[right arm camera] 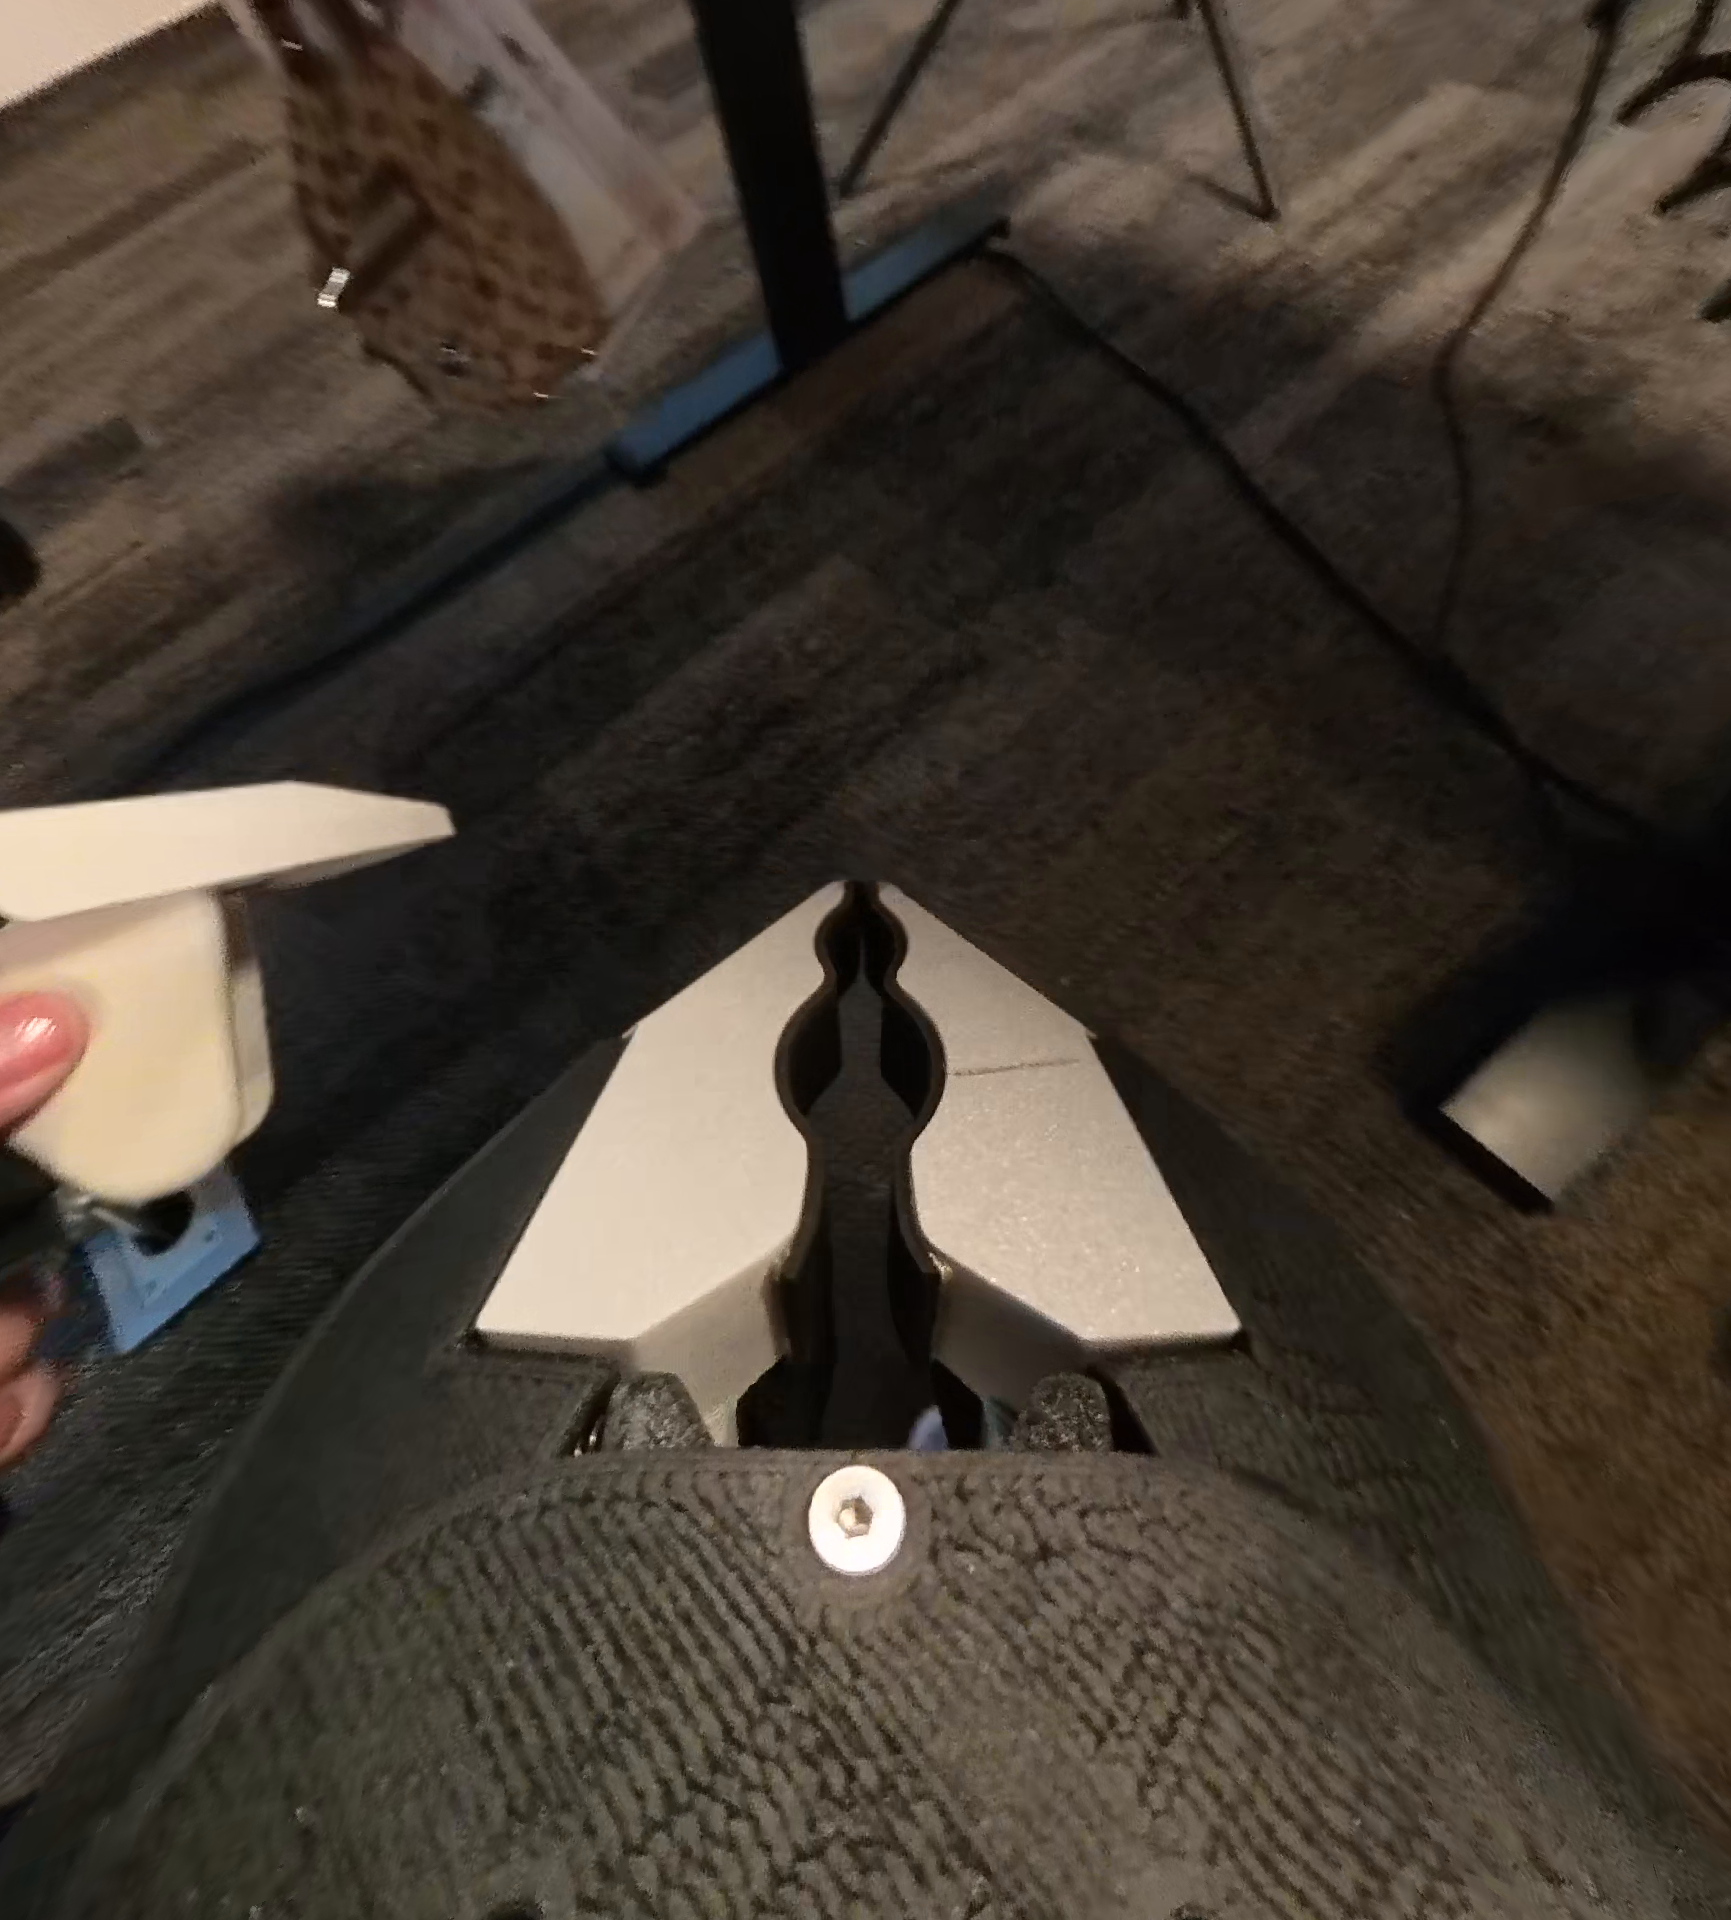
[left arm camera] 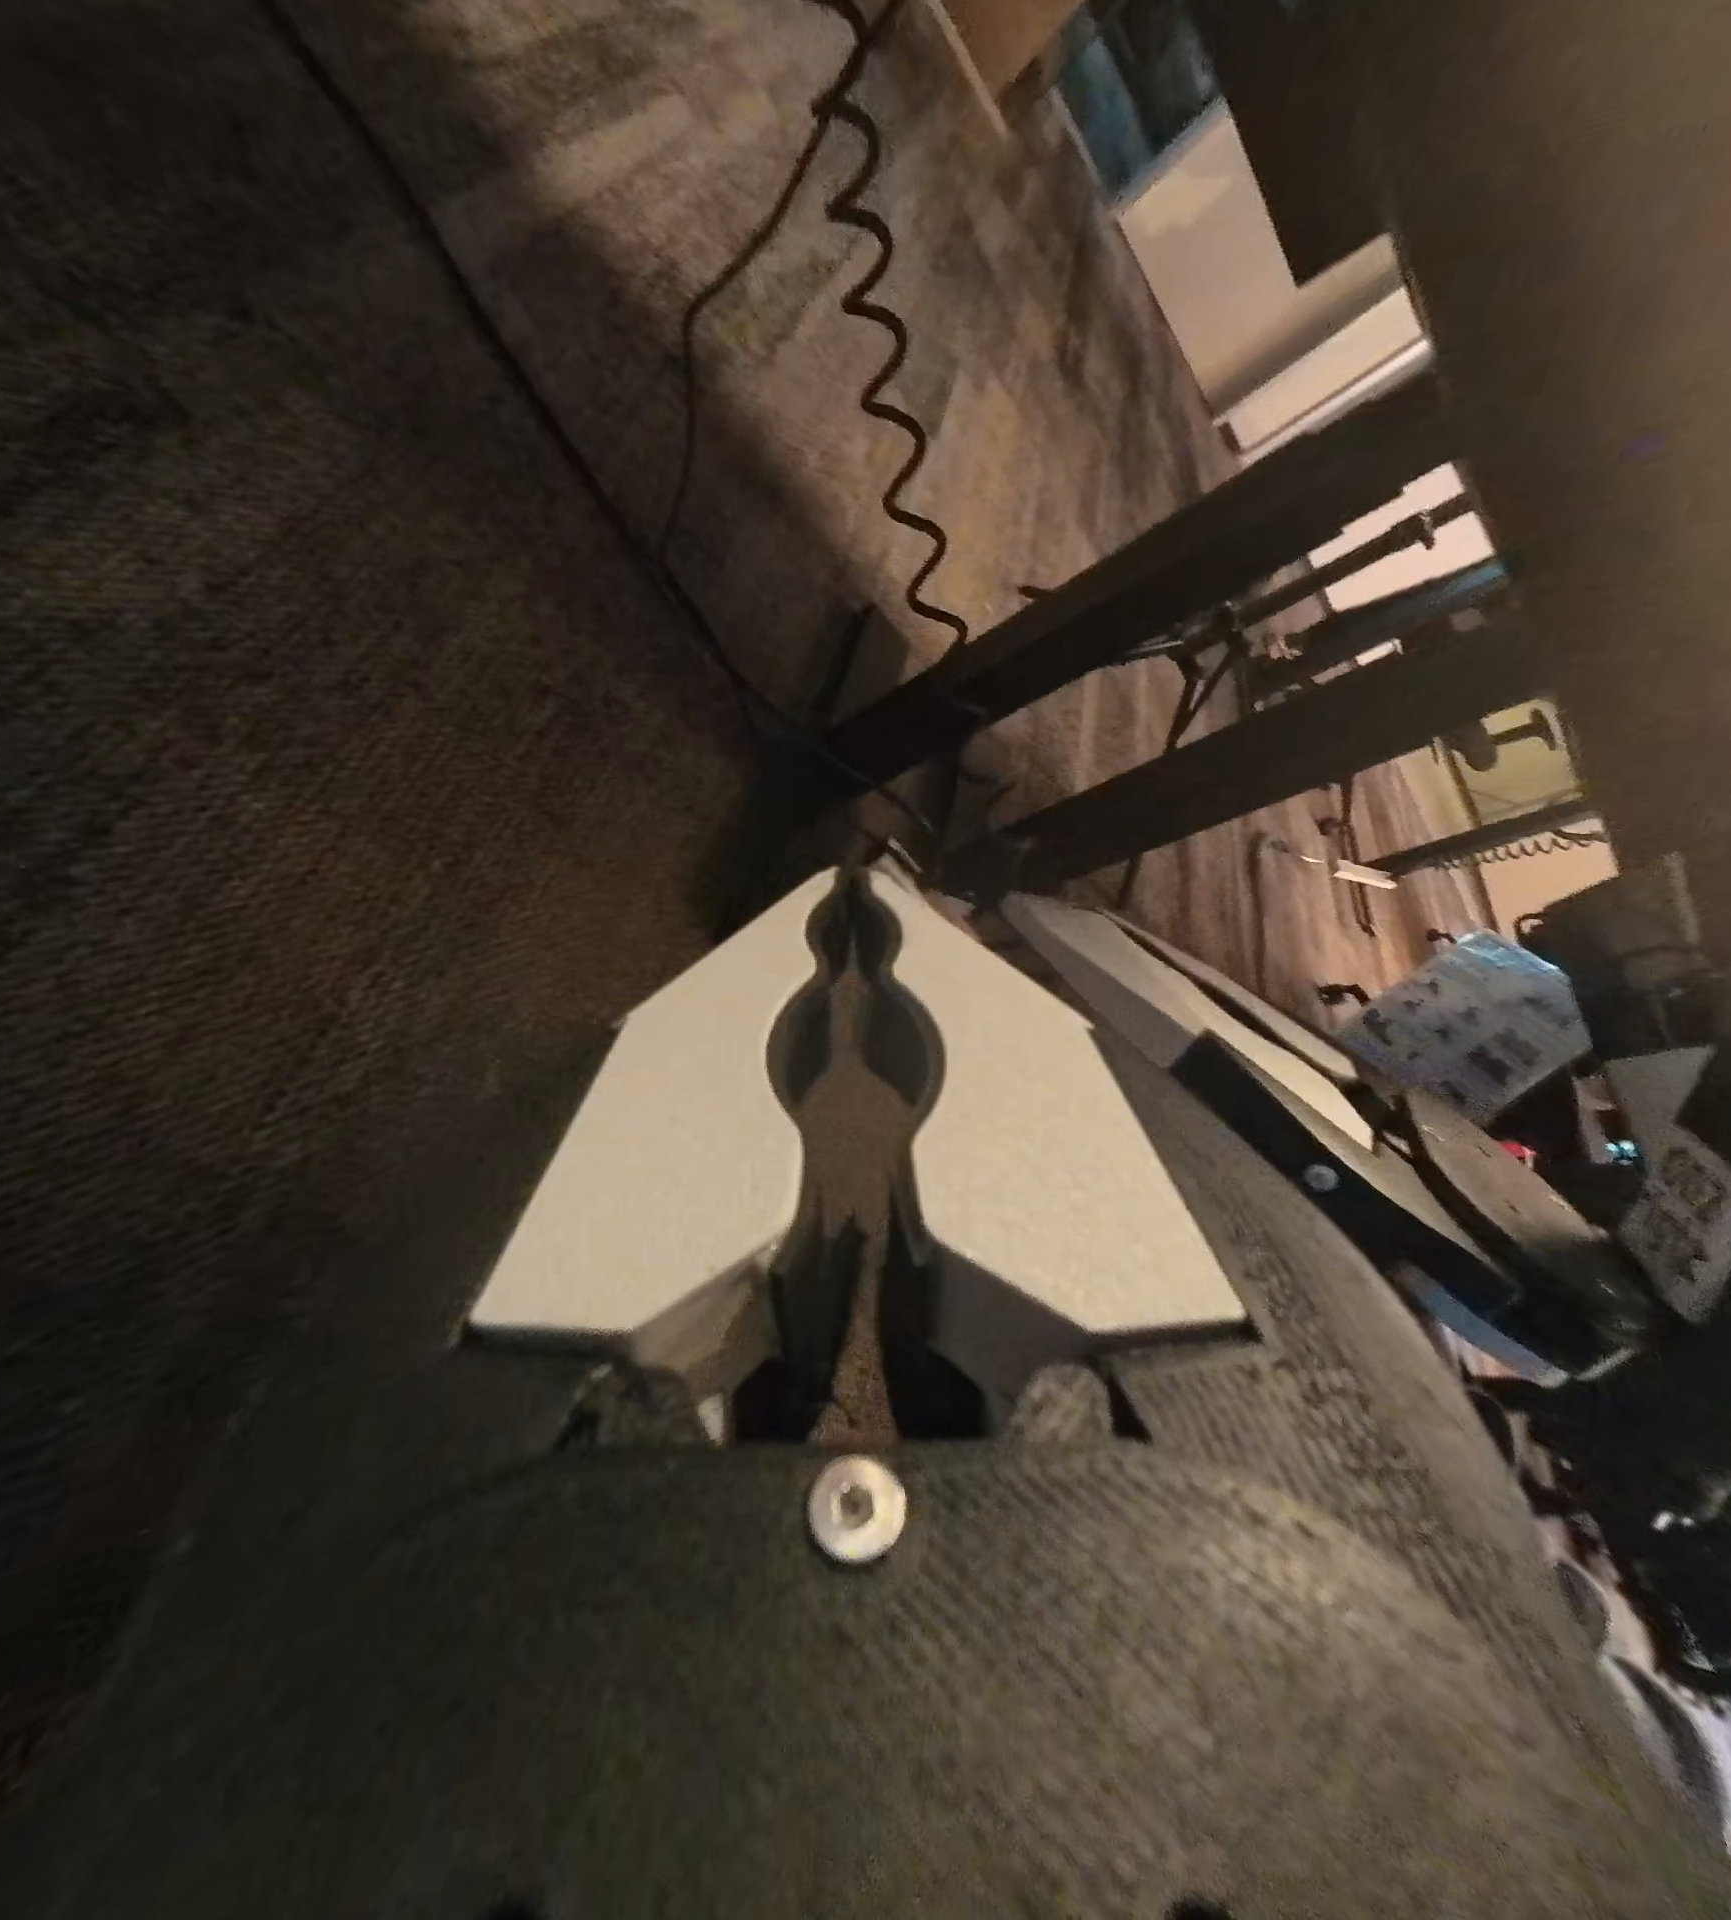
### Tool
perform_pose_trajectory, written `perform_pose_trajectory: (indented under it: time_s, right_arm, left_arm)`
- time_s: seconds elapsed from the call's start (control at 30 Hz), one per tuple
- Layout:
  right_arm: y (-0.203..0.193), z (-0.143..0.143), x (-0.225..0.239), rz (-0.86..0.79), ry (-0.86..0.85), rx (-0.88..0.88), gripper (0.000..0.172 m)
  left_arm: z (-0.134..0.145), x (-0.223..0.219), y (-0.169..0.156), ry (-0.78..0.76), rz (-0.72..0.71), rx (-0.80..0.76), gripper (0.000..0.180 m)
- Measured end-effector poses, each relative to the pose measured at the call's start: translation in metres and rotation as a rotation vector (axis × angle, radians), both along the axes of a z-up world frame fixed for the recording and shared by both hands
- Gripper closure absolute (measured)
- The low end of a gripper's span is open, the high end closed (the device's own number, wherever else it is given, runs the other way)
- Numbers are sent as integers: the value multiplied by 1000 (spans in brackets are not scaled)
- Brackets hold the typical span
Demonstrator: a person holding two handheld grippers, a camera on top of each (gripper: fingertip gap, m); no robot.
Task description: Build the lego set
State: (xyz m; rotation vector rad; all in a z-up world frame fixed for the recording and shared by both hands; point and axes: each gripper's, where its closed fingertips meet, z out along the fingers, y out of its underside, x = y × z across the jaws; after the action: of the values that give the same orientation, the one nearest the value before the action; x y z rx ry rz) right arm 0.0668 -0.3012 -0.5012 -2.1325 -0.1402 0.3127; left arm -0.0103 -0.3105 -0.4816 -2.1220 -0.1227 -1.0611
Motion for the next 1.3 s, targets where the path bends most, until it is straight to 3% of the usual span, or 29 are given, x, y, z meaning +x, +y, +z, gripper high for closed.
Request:
perform_pose_trajectory:
  time_s: [0.3, 0.47, 0.67, 0.9, 1.3]
  right_arm:
    - [0, -15, 10, -89, 10, -60, 172]
    - [0, -7, 9, -112, 17, -51, 172]
    - [-3, -11, 22, -137, -7, -59, 172]
    - [-7, -4, 50, -195, -17, -32, 172]
    - [-12, -2, 83, -175, -87, -19, 172]
  left_arm:
    - [1, -13, 6, 46, 49, 31, 180]
    - [2, -17, 6, 157, 67, 82, 180]
    - [-6, -11, 2, 213, 60, 107, 180]
    - [-28, 21, -11, 247, -49, 101, 180]
    - [-31, 17, 2, 377, 35, 156, 180]
